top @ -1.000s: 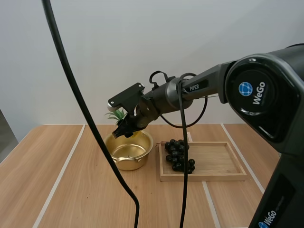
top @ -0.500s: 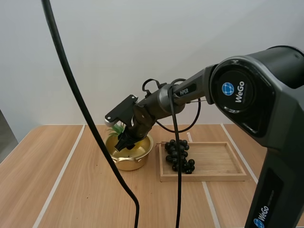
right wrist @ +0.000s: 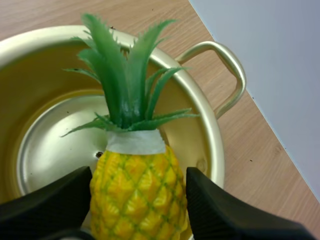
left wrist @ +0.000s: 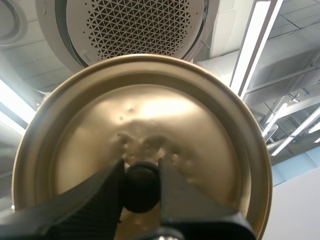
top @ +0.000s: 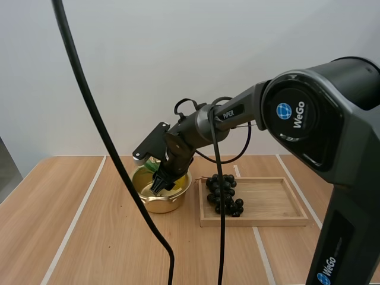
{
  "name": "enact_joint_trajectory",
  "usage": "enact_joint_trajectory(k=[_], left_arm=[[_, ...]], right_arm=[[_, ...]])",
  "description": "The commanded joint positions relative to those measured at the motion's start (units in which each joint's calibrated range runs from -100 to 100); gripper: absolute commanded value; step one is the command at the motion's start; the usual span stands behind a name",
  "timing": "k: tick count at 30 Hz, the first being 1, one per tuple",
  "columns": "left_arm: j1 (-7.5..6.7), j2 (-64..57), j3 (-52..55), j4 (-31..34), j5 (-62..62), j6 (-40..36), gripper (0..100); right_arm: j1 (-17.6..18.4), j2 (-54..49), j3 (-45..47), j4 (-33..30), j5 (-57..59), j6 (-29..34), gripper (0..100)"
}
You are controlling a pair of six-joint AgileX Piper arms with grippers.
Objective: Open the pot, put the pineapple inside, and close it
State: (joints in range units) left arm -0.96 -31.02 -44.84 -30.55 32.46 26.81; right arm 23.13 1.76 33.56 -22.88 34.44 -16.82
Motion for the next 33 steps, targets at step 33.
enact_joint_trajectory(k=[33], left_arm=[[0.10, -0.1, -0.1, -0.1, 2.2, 0.1, 0]], right_arm=[[1.1, -0.5, 0.2, 4.0, 8.2, -3.7, 0]])
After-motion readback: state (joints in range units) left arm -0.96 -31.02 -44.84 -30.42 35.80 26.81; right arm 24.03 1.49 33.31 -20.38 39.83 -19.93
